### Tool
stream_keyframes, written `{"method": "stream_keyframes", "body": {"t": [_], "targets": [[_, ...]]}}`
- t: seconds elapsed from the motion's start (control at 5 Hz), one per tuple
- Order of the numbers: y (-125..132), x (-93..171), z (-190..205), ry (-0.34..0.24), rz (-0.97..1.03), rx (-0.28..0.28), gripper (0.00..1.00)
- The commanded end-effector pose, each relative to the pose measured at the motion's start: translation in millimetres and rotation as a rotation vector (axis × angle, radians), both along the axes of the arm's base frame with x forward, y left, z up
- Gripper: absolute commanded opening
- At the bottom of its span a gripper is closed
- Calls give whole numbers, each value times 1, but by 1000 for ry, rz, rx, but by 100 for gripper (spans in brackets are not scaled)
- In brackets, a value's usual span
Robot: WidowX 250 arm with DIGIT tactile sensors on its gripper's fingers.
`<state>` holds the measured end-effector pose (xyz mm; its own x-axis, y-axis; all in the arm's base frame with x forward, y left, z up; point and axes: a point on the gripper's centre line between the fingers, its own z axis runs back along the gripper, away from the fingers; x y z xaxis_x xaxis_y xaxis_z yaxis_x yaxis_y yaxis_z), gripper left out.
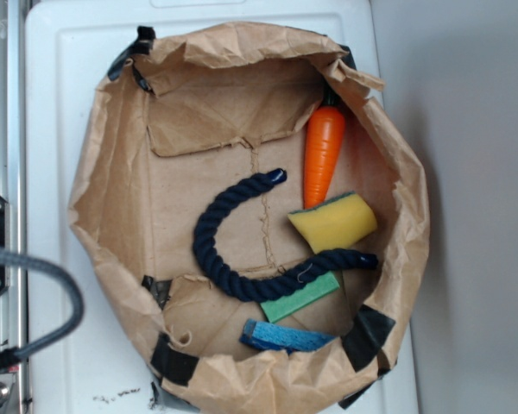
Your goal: Grab the blue rope.
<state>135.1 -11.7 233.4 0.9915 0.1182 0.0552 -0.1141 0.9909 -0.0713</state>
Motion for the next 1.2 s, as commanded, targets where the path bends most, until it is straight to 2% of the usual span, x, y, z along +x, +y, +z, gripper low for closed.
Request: {"method": "stream_keyframes", "body": {"t": [0.0, 0.2, 0.4, 0.6, 1.0], "targets": [[-10, 37, -3, -56, -49, -16, 100], [-20, 85, -20, -31, -38, 17, 100], [-28, 121, -39, -4, -49, 38, 100], [-26, 132, -53, -14, -103, 18, 100], [-26, 132, -53, -14, -103, 18, 100]]}}
